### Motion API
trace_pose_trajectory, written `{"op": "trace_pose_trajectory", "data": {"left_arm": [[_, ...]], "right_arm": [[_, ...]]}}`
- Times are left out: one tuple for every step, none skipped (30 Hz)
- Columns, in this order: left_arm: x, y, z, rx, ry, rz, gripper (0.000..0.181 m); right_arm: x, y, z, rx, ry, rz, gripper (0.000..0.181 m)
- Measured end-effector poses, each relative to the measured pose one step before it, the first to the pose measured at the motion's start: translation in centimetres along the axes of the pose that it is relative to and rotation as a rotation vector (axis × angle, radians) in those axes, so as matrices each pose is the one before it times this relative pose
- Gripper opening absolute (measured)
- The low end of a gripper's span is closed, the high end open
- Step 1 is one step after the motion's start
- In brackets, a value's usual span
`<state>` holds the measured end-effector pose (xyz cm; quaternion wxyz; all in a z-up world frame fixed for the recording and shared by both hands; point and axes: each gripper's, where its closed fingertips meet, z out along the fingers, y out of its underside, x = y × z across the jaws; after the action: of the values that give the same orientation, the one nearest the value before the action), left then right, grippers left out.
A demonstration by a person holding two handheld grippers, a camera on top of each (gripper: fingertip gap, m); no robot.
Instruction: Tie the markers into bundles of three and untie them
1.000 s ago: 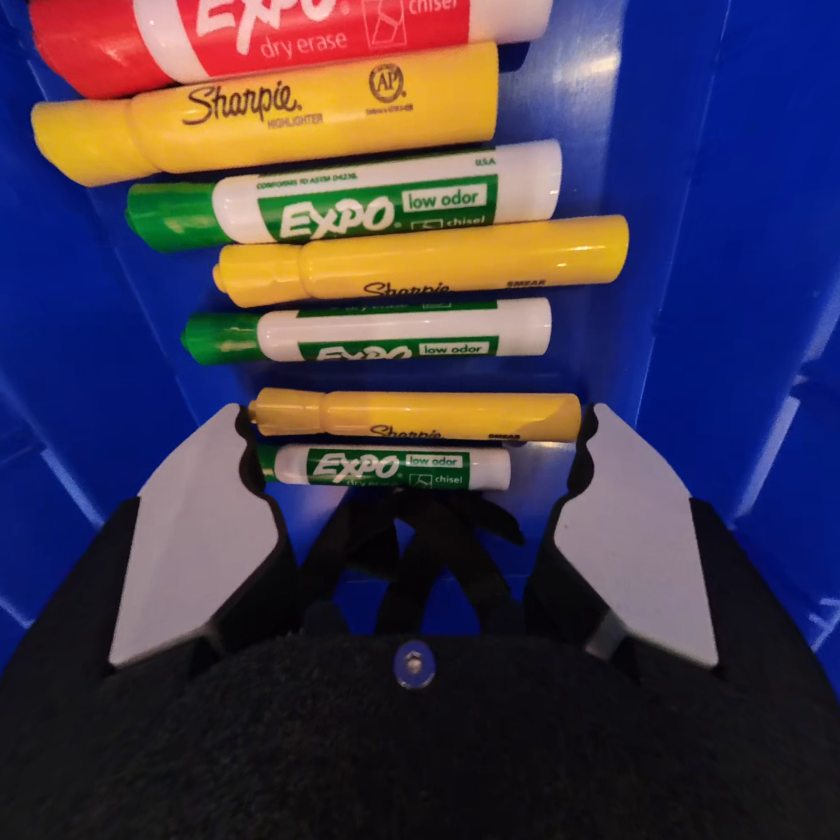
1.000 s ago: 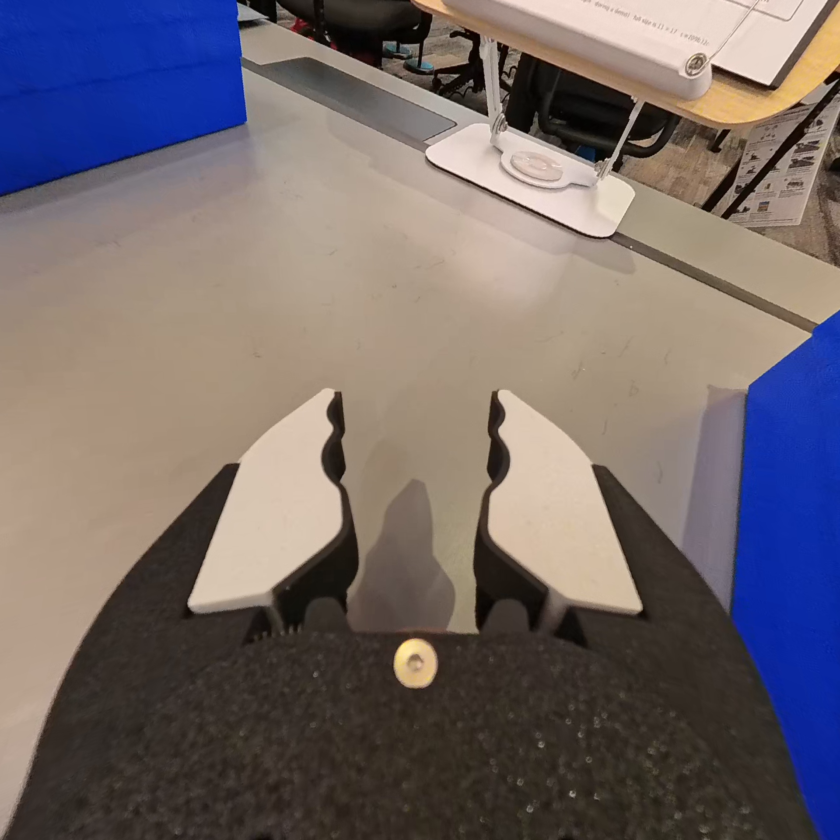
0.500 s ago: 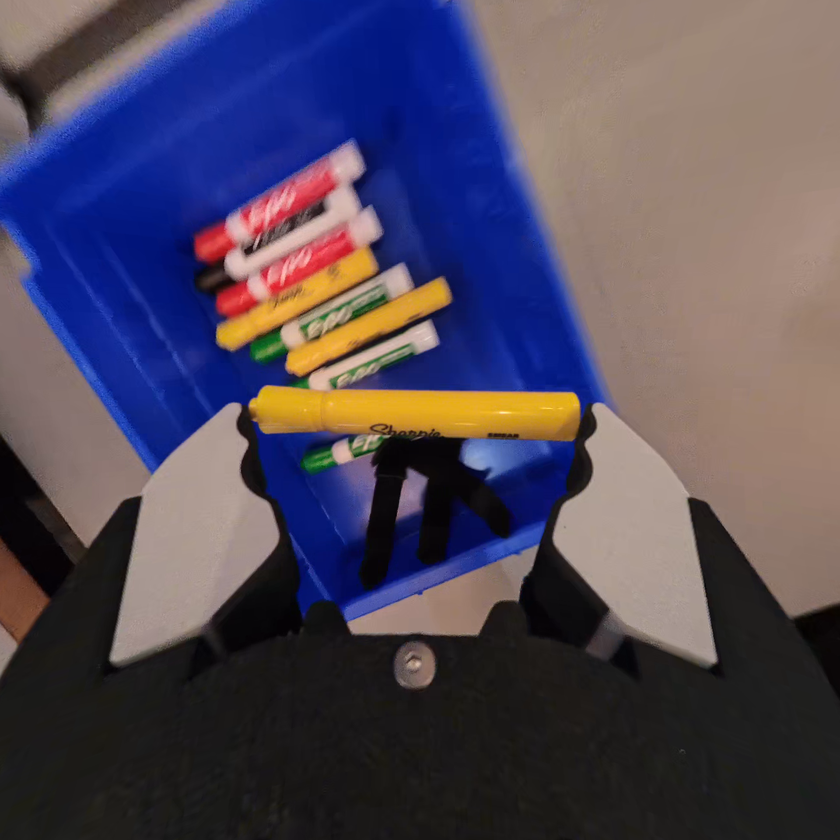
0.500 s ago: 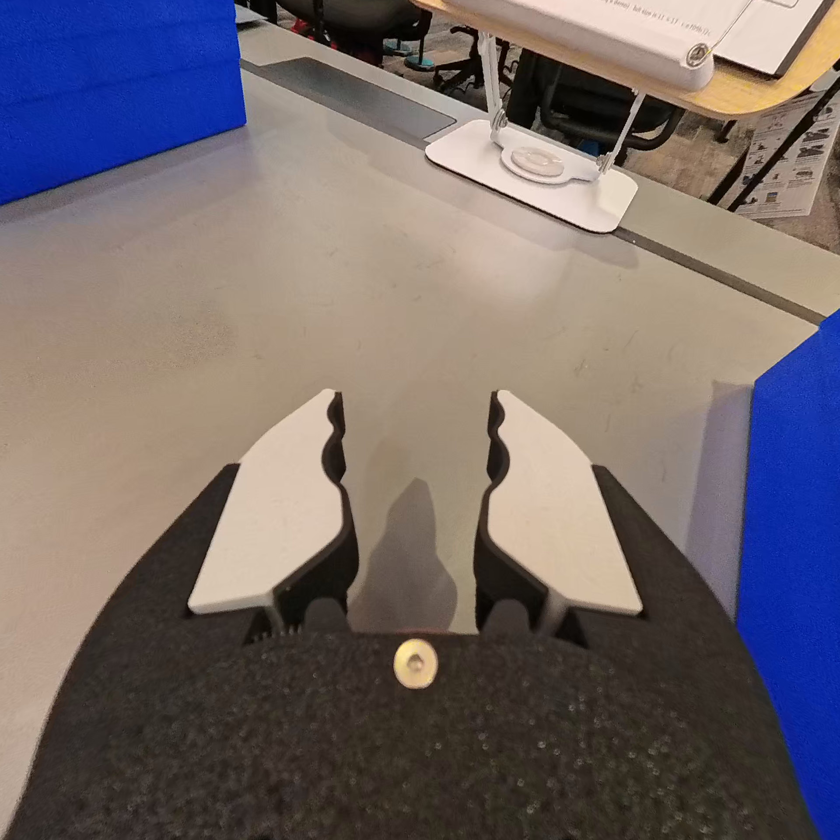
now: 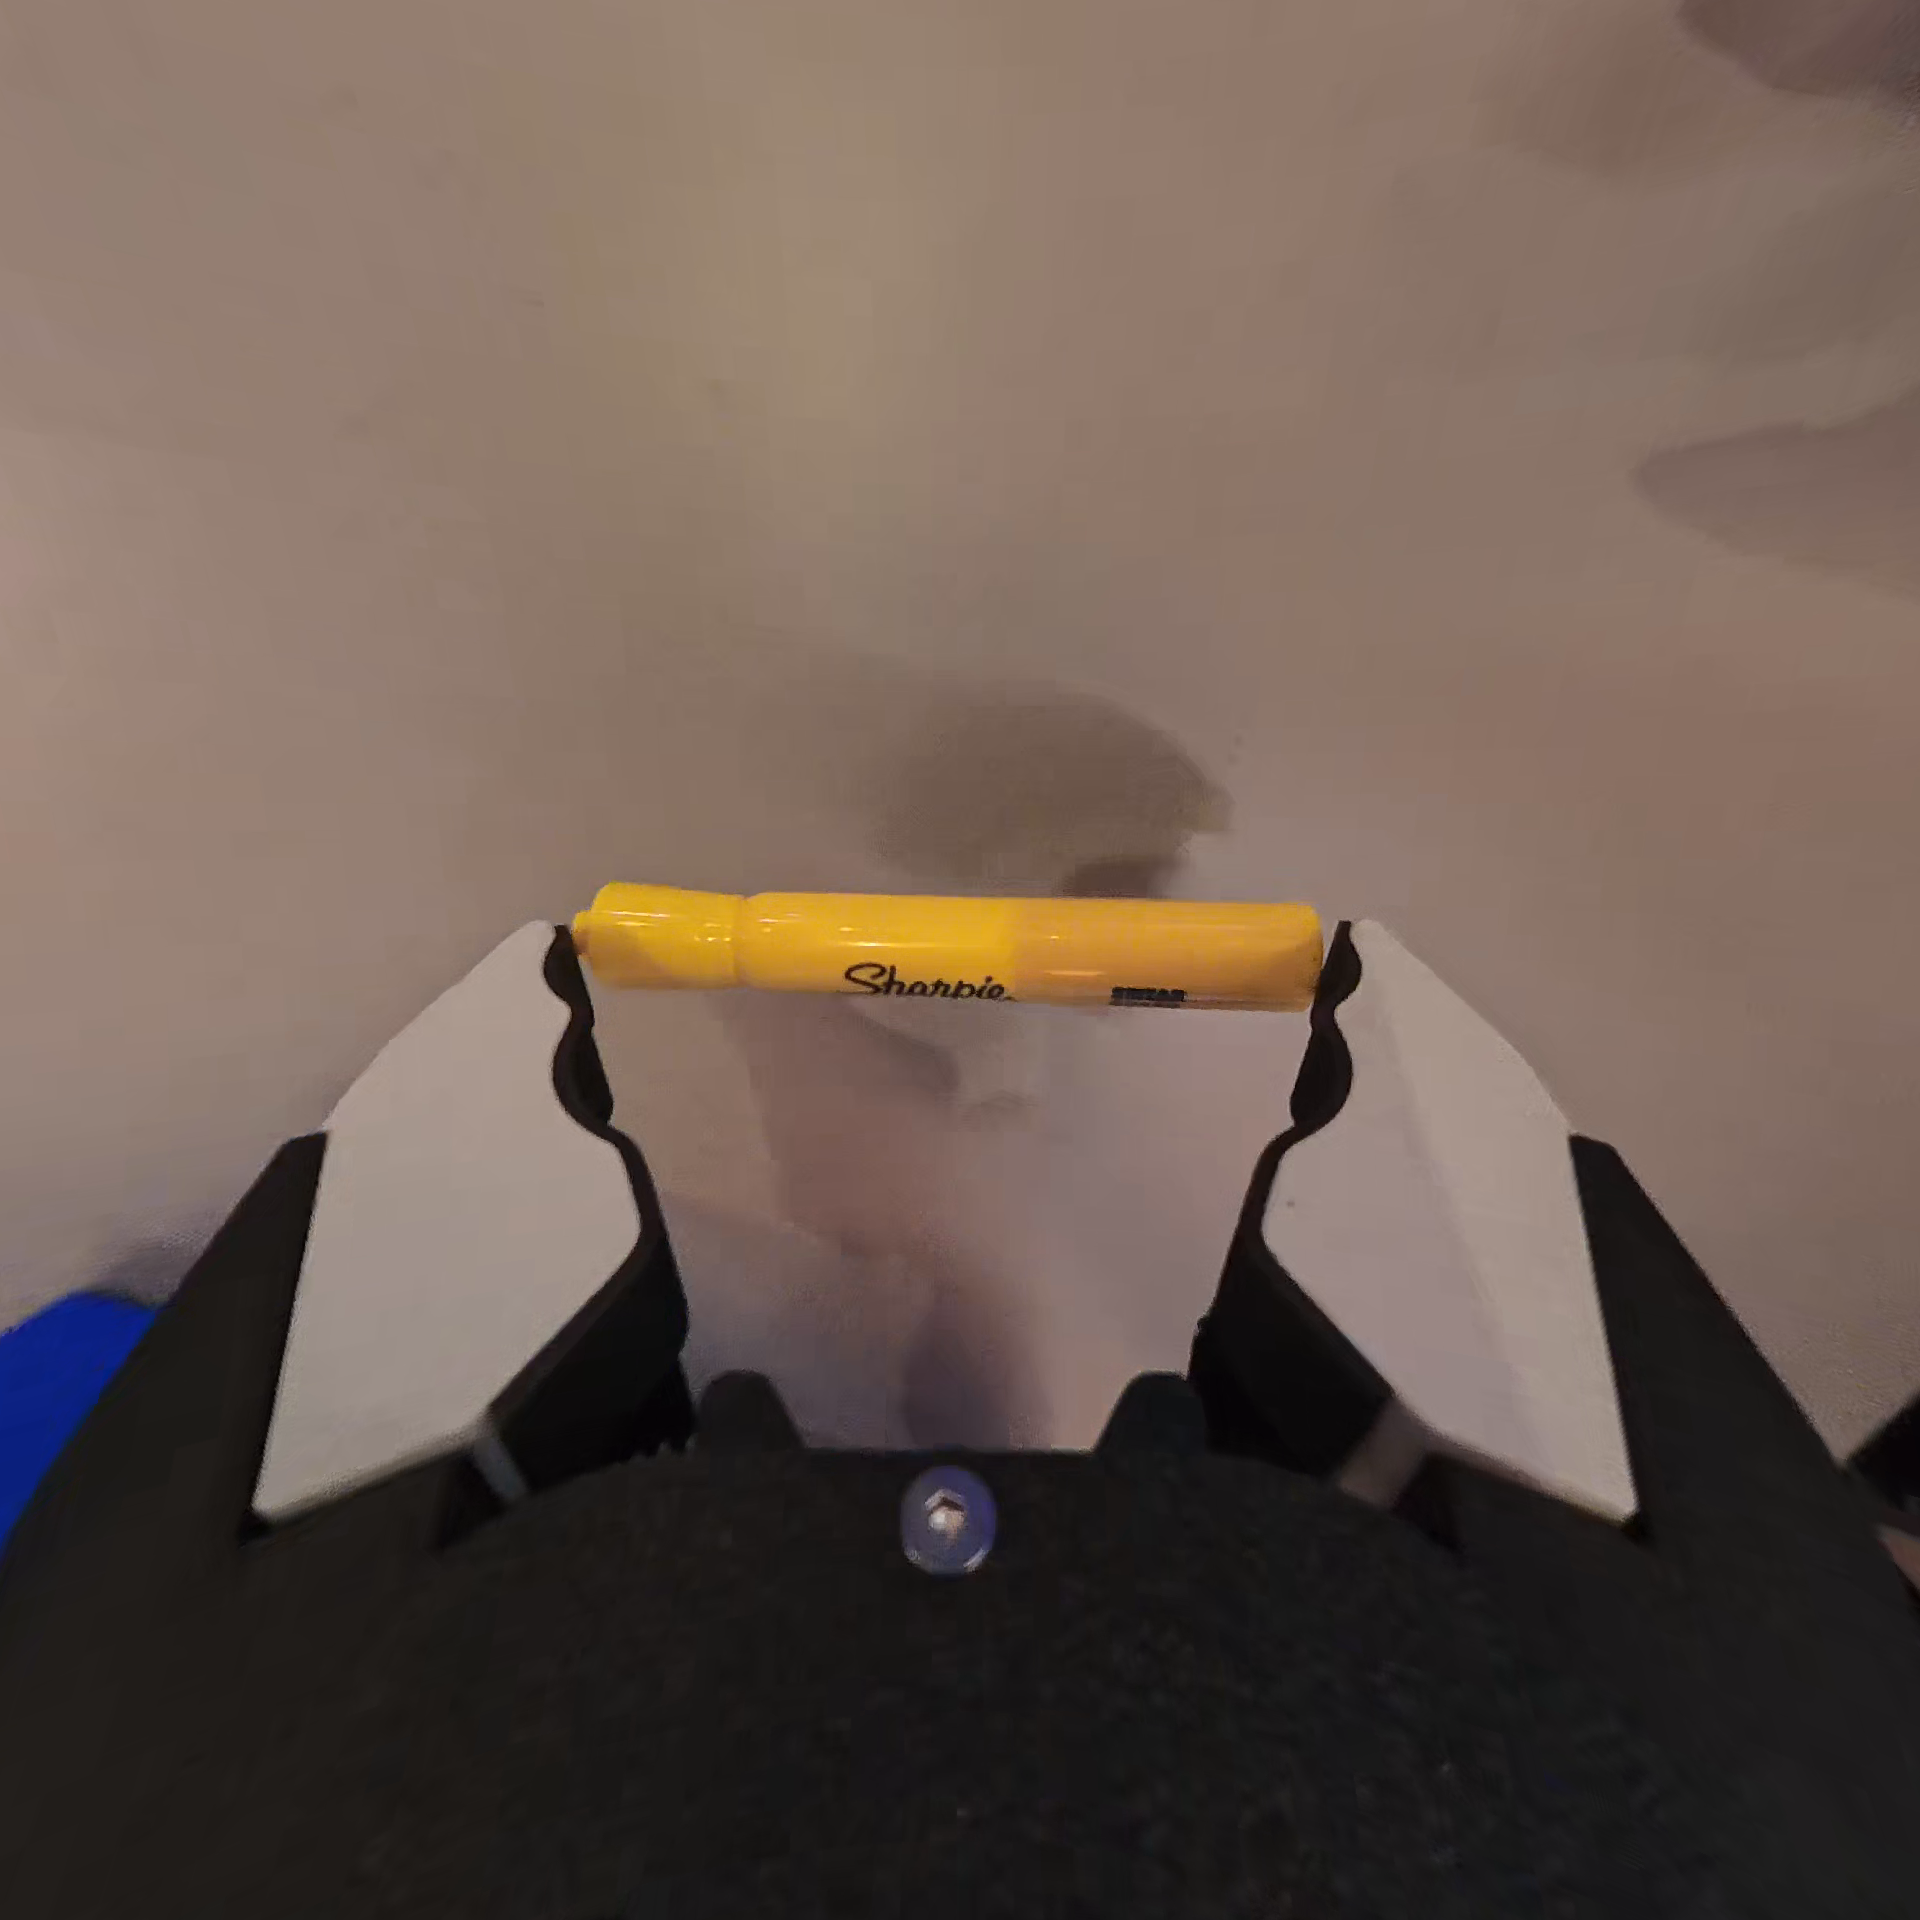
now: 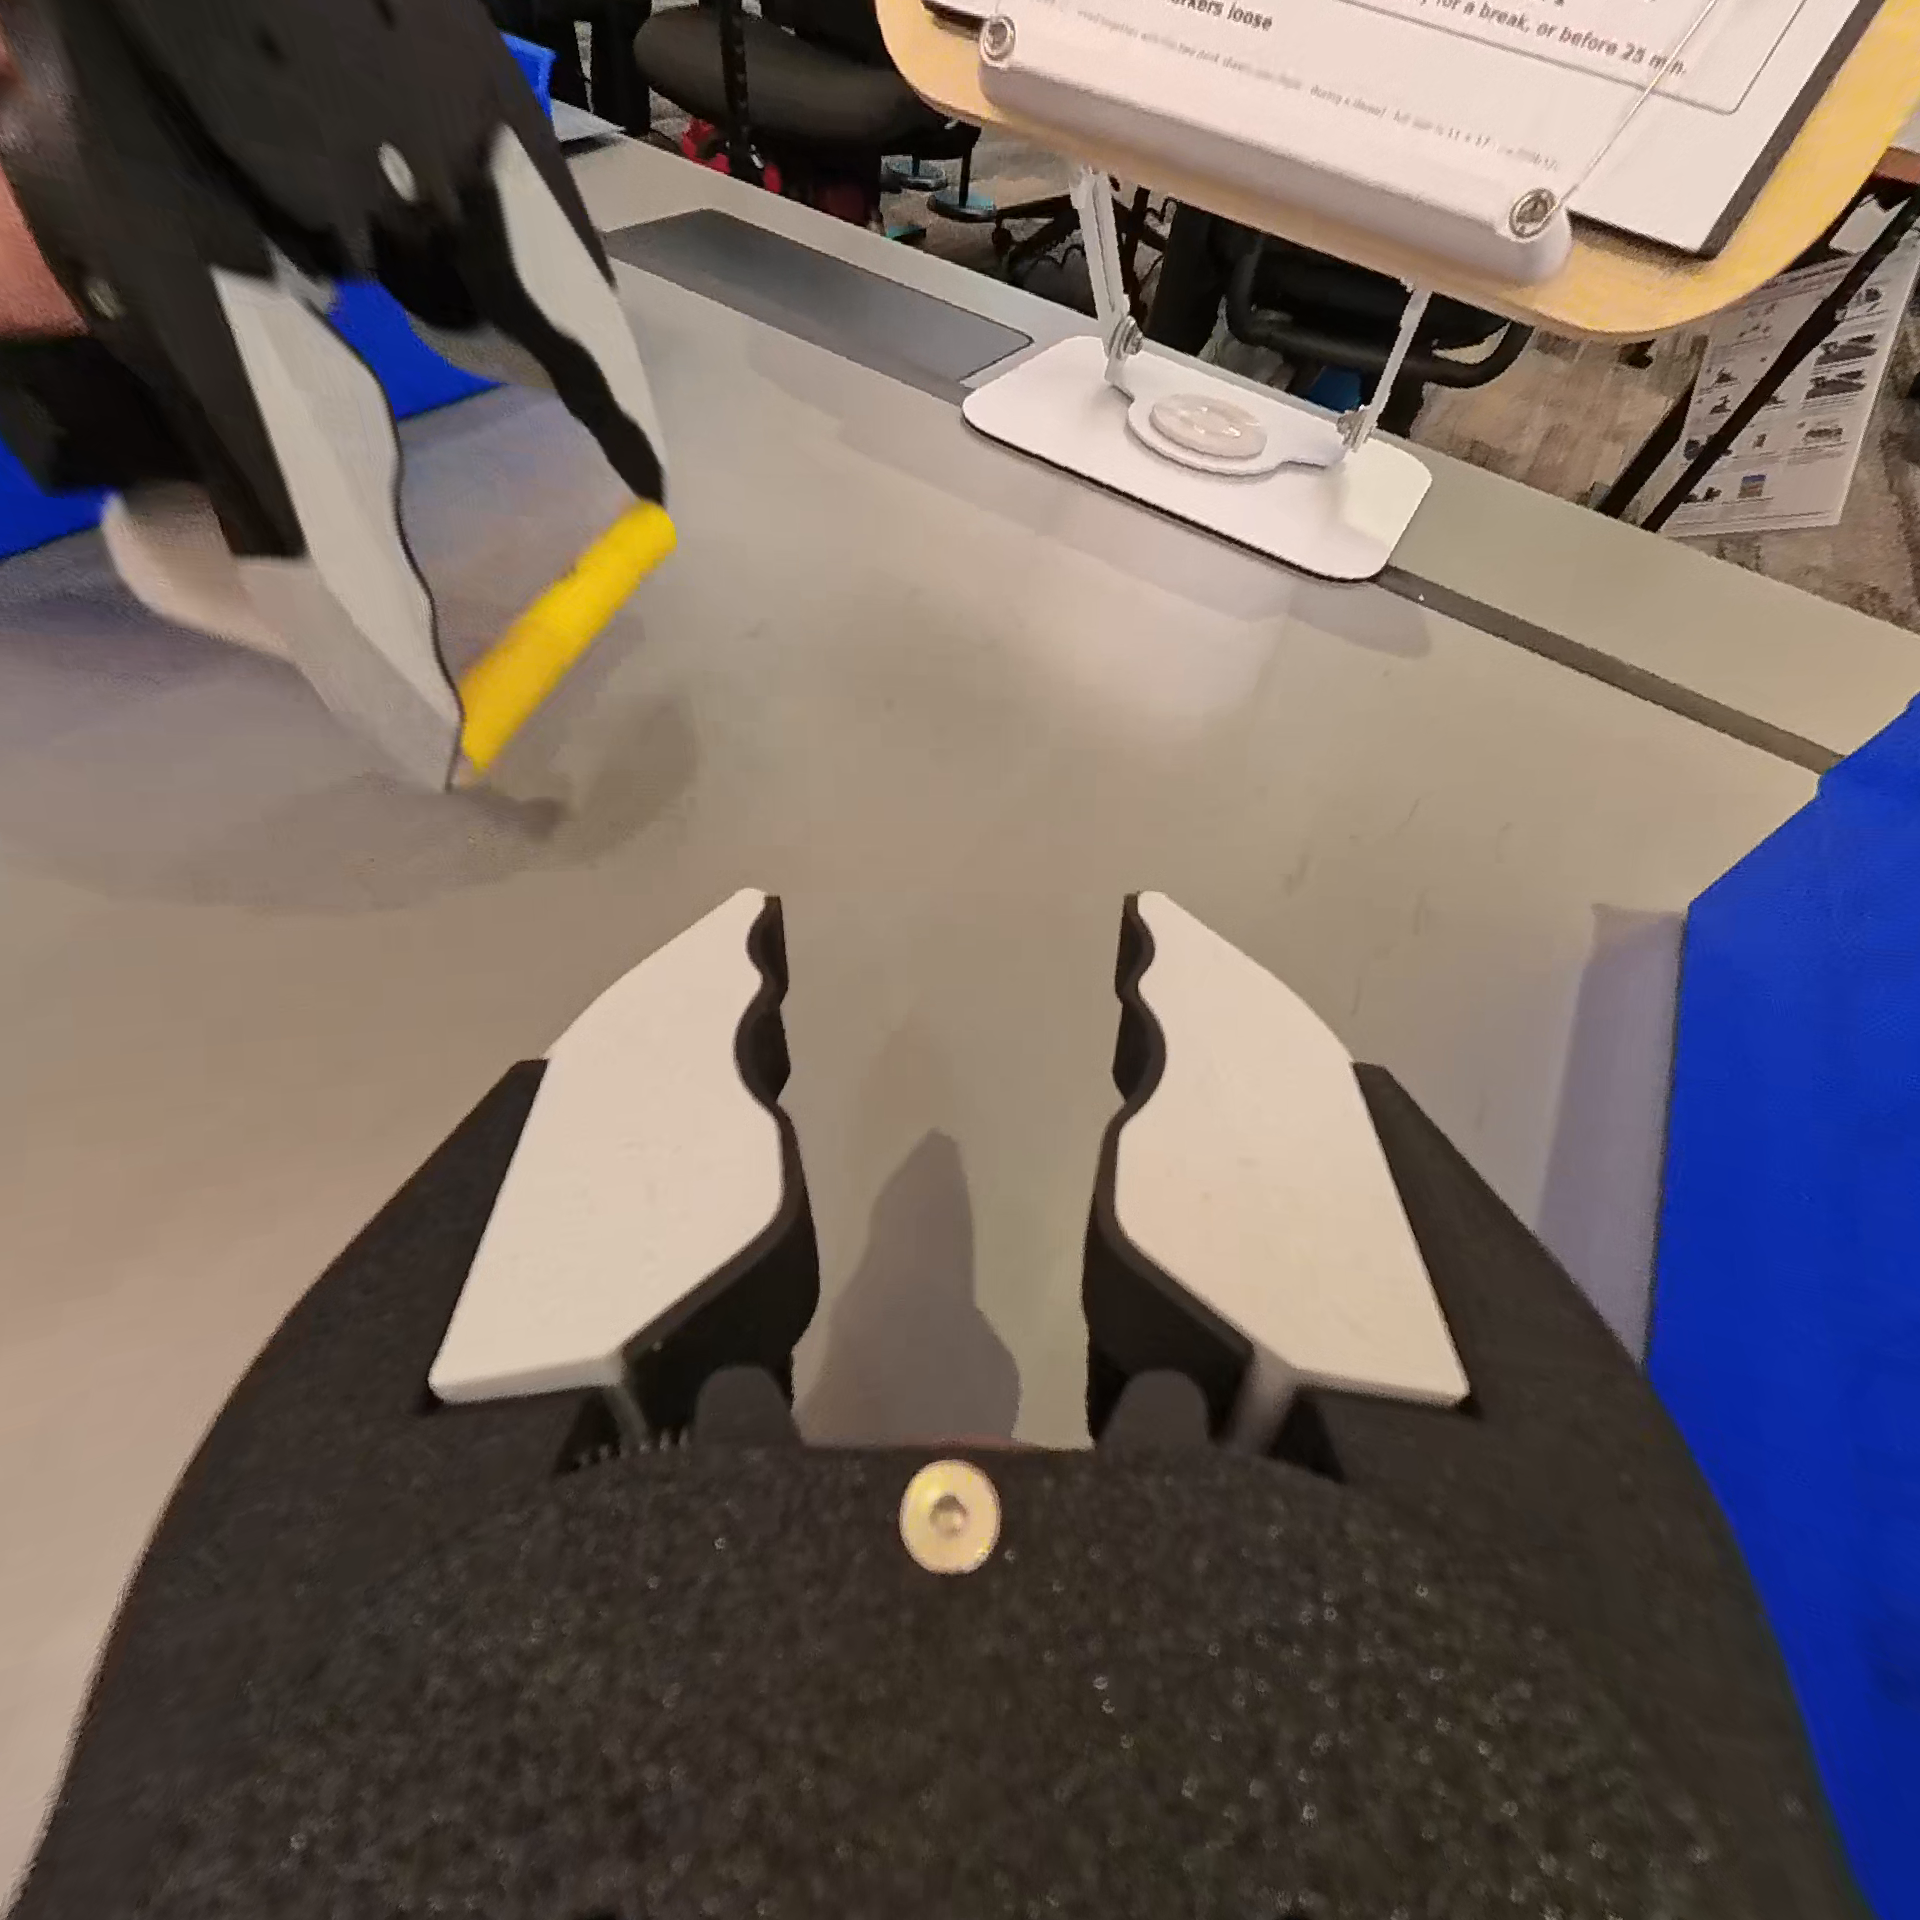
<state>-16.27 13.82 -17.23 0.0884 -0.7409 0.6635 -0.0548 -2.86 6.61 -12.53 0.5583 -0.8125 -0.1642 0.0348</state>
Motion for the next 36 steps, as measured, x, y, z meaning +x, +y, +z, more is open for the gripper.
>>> {"op": "trace_pose_trajectory", "data": {"left_arm": [[0.298,-0.156,0.723,-0.0131,0.0024,0.0274,0.128],[0.277,-0.152,0.588,-0.0099,0.0042,0.0260,0.128],[0.246,-0.096,0.470,-0.0110,0.0067,0.0224,0.128],[0.177,-0.090,0.372,-0.0079,0.0057,0.0210,0.128],[0.055,-0.137,0.279,-0.0021,0.0009,0.0180,0.128],[0.024,-0.131,0.185,0.0012,0.0019,0.0136,0.128],[0.038,-0.086,0.134,0.0003,0.0043,0.0127,0.128],[-0.055,-0.086,0.043,0.0021,-0.0020,0.0108,0.128],[-0.016,-0.062,0.009,0.0017,0.0027,0.0056,0.128],[-0.005,-0.029,-0.014,0.0004,0.0024,0.0062,0.128],[-0.014,0.035,0.012,-0.0019,-0.0016,0.0104,0.128],[-0.011,0.038,0.037,-0.0001,-0.0058,0.0125,0.128],[0.007,0.055,0.026,0.0005,-0.0067,0.0102,0.128],[0.043,0.038,-0.081,0.0028,-0.0041,0.0052,0.127],[0.096,-0.022,-0.305,0.0087,-0.0010,0.0005,0.126],[0.091,-0.149,-0.638,0.0198,-0.0015,-0.0019,0.124],[0.116,-0.249,-1.027,0.0308,-0.0021,-0.0047,0.124],[0.092,-0.154,-1.390,0.0304,-0.0033,-0.0074,0.124],[-0.028,0.011,-1.711,0.0261,-0.0094,-0.0096,0.124],[-0.174,0.131,-2.001,0.0293,-0.0135,-0.0152,0.125],[-0.475,0.306,-2.217,0.0314,-0.0186,-0.0312,0.124],[-0.934,0.633,-2.283,0.0219,-0.0275,-0.0544,0.124],[-1.538,1.012,-2.184,0.0085,-0.0431,-0.0776,0.125],[-1.966,1.403,-1.879,-0.0054,-0.0460,-0.0980,0.125],[-2.119,1.685,-1.396,-0.0192,-0.0361,-0.1058,0.126],[-2.423,1.718,-0.868,-0.0231,-0.0444,-0.1029,0.128],[-2.715,1.647,-0.293,-0.0207,-0.0597,-0.1108,0.127],[-2.522,1.562,0.297,-0.0285,-0.0489,-0.1201,0.125],[-2.126,1.426,0.786,-0.0342,-0.0289,-0.1220,0.124],[-1.780,1.060,1.108,-0.0270,-0.0119,-0.1084,0.122],[-1.528,0.764,1.293,-0.0212,-0.0060,-0.0817,0.123],[-1.451,0.619,1.361,-0.0244,-0.0132,-0.0616,0.125],[-1.229,0.456,1.344,-0.0219,-0.0090,-0.0456,0.125],[-0.929,0.334,1.309,-0.0196,0.0007,-0.0391,0.125],[-0.668,0.361,1.250,-0.0249,0.0067,-0.0372,0.124],[-0.428,0.306,1.157,-0.0253,0.0109,-0.0322,0.125]], "right_arm": [[0.000,-0.061,-0.049,0.0019,0.0012,-0.0049,0.060],[-0.003,-0.035,-0.028,0.0011,-0.0003,-0.0022,0.060],[0.030,0.004,-0.022,-0.0002,0.0004,0.0001,0.060],[0.037,0.013,-0.007,0.0000,-0.0008,0.0030,0.060],[0.021,0.007,-0.014,-0.0003,-0.0016,0.0040,0.060],[0.035,0.012,-0.024,-0.0004,-0.0009,0.0030,0.061],[0.027,-0.011,-0.032,0.0008,-0.0004,0.0017,0.060],[0.044,0.002,-0.028,0.0001,0.0013,-0.0004,0.060],[0.019,-0.014,-0.017,-0.0001,0.0007,-0.0014,0.060],[0.020,-0.010,-0.028,0.0000,0.0006,-0.0008,0.061],[0.022,-0.005,-0.013,-0.0001,0.0014,-0.0008,0.061],[-0.006,0.005,0.006,0.0003,-0.0006,-0.0004,0.061],[0.009,0.033,-0.008,-0.0009,0.0005,-0.0011,0.061],[0.048,0.052,0.003,-0.0020,0.0020,-0.0020,0.061],[0.033,0.047,-0.004,-0.0008,-0.0001,0.0000,0.061],[0.041,0.041,-0.021,-0.0001,-0.0008,0.0025,0.061],[0.080,0.048,-0.023,-0.0013,0.0000,0.0036,0.061],[0.074,0.051,-0.051,-0.0012,-0.0012,0.0055,0.062],[0.071,0.023,-0.071,0.0003,-0.0018,0.0070,0.062],[0.057,-0.038,-0.102,0.0019,-0.0015,0.0079,0.062],[0.004,-0.066,-0.098,0.0040,-0.0030,0.0077,0.062],[-0.036,-0.055,-0.090,0.0019,-0.0032,0.0053,0.062],[-0.050,-0.007,-0.064,-0.0002,-0.0011,0.0015,0.062],[-0.070,0.023,-0.045,-0.0001,-0.0005,-0.0022,0.062],[-0.085,0.067,-0.014,-0.0029,0.0002,-0.0045,0.062],[-0.088,0.098,0.033,-0.0048,0.0005,-0.0046,0.062],[-0.125,0.073,0.068,-0.0037,-0.0023,-0.0032,0.062],[-0.132,0.062,0.100,-0.0038,-0.0035,-0.0013,0.062],[-0.146,0.058,0.096,-0.0033,-0.0036,0.0001,0.062],[-0.170,0.043,0.098,-0.0021,-0.0048,-0.0004,0.062],[-0.162,0.062,0.100,-0.0032,-0.0039,-0.0026,0.062],[-0.147,0.092,0.126,-0.0052,-0.0028,-0.0042,0.062],[-0.150,0.084,0.105,-0.0059,-0.0032,-0.0047,0.062],[-0.151,0.047,0.076,-0.0043,-0.0034,-0.0044,0.062],[-0.125,0.005,0.042,-0.0017,-0.0024,-0.0050,0.062],[-0.099,-0.019,0.011,-0.0005,0.0002,-0.0069,0.062]]}}
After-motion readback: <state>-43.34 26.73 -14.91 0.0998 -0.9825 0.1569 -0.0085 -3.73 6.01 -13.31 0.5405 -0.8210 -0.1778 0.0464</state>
